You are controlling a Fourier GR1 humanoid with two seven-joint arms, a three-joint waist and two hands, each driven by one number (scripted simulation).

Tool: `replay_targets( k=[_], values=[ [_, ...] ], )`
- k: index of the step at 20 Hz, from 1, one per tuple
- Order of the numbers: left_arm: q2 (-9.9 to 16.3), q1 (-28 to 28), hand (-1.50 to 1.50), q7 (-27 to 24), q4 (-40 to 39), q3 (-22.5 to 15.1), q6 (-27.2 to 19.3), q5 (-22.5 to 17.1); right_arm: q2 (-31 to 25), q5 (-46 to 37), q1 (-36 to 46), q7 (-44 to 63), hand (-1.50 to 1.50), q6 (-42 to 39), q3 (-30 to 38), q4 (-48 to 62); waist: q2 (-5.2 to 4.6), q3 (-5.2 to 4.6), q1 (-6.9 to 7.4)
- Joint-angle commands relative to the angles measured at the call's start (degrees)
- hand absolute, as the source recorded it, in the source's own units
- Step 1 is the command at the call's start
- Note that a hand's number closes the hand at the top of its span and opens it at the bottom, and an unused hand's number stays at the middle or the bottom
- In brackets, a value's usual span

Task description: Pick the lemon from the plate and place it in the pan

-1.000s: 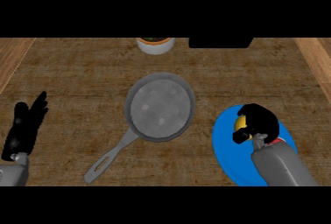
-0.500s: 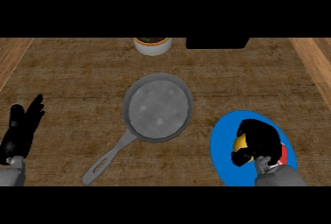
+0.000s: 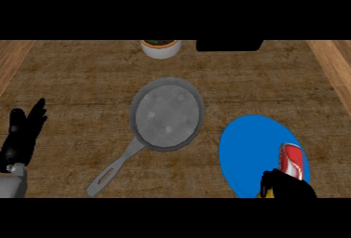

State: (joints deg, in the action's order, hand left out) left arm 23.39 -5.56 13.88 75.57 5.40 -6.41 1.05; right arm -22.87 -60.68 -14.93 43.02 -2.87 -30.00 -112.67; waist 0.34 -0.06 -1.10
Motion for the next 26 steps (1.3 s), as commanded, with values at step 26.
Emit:
replay_targets(
  k=[26],
  values=[
    [-3.1,-4.9,0.0,-1.2,-4.1,1.0,-0.1,4.2,22.8,4.2,43.4,-0.5,1.5,18.0,7.6,27.3,-0.69,0.06,1.96]
  ],
)
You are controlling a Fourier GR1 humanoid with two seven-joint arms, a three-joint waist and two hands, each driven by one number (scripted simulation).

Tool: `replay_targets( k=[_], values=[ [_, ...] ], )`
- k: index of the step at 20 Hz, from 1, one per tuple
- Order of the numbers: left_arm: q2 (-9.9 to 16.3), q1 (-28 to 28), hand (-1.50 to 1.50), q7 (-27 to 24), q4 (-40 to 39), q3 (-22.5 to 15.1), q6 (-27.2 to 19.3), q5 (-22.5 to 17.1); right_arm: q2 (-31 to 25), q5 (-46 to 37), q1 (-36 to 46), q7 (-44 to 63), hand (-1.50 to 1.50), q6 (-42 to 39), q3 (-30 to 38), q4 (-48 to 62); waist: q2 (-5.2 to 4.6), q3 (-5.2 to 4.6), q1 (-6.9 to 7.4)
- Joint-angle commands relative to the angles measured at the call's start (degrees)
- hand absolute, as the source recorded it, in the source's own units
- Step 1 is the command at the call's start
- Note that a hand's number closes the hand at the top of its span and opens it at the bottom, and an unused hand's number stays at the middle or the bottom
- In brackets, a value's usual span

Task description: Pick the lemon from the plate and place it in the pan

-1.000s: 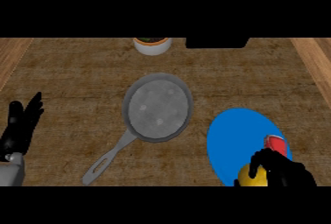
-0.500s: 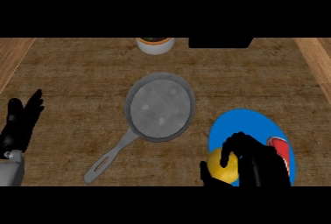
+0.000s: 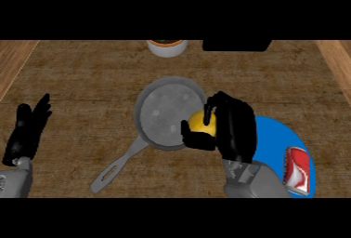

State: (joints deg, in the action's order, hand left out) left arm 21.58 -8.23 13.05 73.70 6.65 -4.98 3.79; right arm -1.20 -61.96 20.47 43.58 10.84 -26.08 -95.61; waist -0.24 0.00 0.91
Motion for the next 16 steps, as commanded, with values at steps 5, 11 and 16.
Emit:
replay_targets(
  k=[5,11,16],
  values=[
    [-0.5,-0.4,0.0,-0.7,-0.7,-0.1,1.8,-0.1,1.2,11.7,17.7,-4.1,1.5,12.9,4.1,30.9,-0.35,0.02,1.27],
    [-0.6,-4.0,0.0,5.5,3.5,-0.3,1.7,-0.1,1.2,21.2,24.7,-12.5,1.5,22.3,3.8,49.5,-0.61,0.1,2.23],
    [-0.6,-5.4,0.0,0.9,-1.4,-0.2,2.5,0.6,1.2,34.4,26.6,-18.5,1.5,27.4,-0.5,56.4,-1.18,0.09,3.87]
  ],
)
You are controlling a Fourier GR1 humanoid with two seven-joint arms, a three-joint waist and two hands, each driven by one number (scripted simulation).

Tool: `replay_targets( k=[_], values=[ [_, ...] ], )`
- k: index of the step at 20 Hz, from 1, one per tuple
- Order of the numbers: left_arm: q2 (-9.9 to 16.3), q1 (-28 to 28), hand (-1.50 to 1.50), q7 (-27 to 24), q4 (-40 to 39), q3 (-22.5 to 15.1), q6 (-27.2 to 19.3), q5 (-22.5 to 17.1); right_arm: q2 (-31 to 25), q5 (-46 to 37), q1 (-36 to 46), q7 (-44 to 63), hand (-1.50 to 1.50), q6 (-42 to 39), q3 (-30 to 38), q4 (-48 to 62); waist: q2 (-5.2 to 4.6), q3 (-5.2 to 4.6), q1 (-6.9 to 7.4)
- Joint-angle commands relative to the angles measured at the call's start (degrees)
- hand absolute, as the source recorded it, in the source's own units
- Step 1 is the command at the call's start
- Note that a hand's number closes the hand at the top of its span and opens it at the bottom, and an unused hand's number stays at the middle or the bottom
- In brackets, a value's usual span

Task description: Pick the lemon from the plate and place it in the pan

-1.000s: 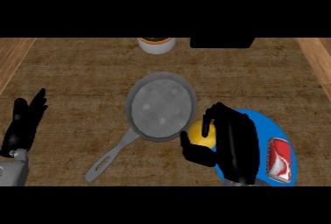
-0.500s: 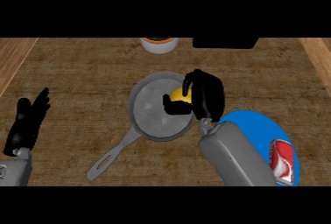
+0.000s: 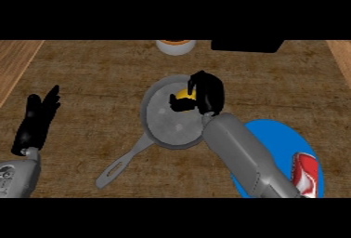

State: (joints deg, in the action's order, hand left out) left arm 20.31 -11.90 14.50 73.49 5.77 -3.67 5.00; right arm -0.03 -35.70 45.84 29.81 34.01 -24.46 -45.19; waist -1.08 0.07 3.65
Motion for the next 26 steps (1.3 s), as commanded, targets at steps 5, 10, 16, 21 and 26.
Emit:
replay_targets(
  k=[5,10,16,21,26],
  values=[
    [-0.4,-1.1,0.0,-0.2,0.9,-1.7,2.2,0.1,0.0,18.4,3.8,-9.3,-1.5,4.2,0.5,9.9,-0.88,0.14,3.71],
    [-2.1,-2.8,0.0,-0.5,0.0,-2.4,0.6,1.1,0.0,24.8,3.7,-15.3,-1.5,8.0,-3.0,12.4,-1.1,0.11,4.19],
    [-1.0,-3.3,0.0,-1.2,-2.2,-1.2,1.7,0.5,0.0,32.2,4.4,-25.1,-1.5,13.2,-0.5,11.2,-1.24,0.14,4.14],
    [-0.9,-0.9,0.0,-1.2,-0.9,-1.5,1.5,1.1,0.0,37.9,5.3,-31.3,-1.5,19.1,1.2,11.1,-0.55,0.12,3.39],
    [-1.0,0.4,0.0,-0.8,-1.0,-0.2,0.6,0.9,0.0,43.9,5.0,-36.6,-1.5,21.2,4.1,12.8,0.03,0.04,0.61]
  ],
)
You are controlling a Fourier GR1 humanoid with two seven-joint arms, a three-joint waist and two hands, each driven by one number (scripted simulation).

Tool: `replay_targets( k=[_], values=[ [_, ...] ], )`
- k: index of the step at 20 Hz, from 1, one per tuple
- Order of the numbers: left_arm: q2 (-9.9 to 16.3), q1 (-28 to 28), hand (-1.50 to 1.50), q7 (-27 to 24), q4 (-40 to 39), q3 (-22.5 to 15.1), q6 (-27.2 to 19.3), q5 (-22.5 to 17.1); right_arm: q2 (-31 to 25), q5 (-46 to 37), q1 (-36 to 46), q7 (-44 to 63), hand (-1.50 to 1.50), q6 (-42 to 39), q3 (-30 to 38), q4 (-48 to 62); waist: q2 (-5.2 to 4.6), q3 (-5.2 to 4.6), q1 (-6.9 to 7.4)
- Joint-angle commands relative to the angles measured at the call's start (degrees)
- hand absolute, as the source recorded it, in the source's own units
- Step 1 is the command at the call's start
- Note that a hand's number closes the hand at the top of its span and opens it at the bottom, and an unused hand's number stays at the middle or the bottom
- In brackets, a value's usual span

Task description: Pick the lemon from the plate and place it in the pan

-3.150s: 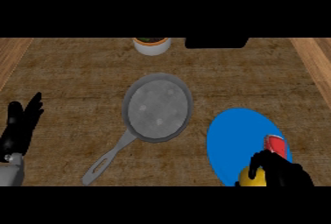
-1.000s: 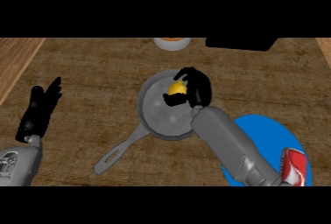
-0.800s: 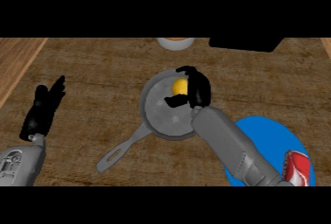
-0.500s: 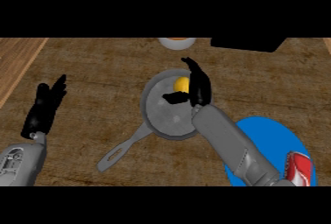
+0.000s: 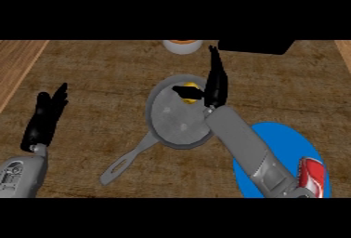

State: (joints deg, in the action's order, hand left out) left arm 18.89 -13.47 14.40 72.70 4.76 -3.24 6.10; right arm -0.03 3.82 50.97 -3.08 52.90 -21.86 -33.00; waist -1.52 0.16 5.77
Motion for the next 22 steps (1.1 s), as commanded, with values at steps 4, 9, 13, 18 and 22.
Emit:
replay_targets(
  k=[4,9,13,18,22],
  values=[
    [0.7,5.4,0.0,0.5,3.2,1.9,-0.6,-0.4,0.0,5.1,-2.2,-6.4,-1.5,3.1,6.0,0.7,1.27,-0.09,-4.15],
    [2.5,6.1,0.0,1.2,3.0,4.9,-0.6,-1.0,-6.5,4.2,-12.8,-6.0,-1.5,-0.7,5.1,-12.7,1.9,-0.15,-6.59],
    [2.3,9.3,0.0,-2.0,2.7,5.1,0.4,-1.0,-12.3,3.1,-23.4,-1.2,-1.5,-2.9,1.7,-27.9,2.11,-0.21,-7.22],
    [0.0,8.8,0.0,-1.4,3.1,5.1,-1.9,-0.6,-22.2,8.0,-36.6,-4.2,-1.5,-12.9,5.5,-40.7,1.83,-0.17,-7.05],
    [2.2,10.3,0.0,-0.2,6.2,6.2,0.4,-1.4,-28.4,7.3,-48.4,-1.1,-1.5,-13.4,5.0,-54.5,1.88,-0.19,-6.93]
  ],
)
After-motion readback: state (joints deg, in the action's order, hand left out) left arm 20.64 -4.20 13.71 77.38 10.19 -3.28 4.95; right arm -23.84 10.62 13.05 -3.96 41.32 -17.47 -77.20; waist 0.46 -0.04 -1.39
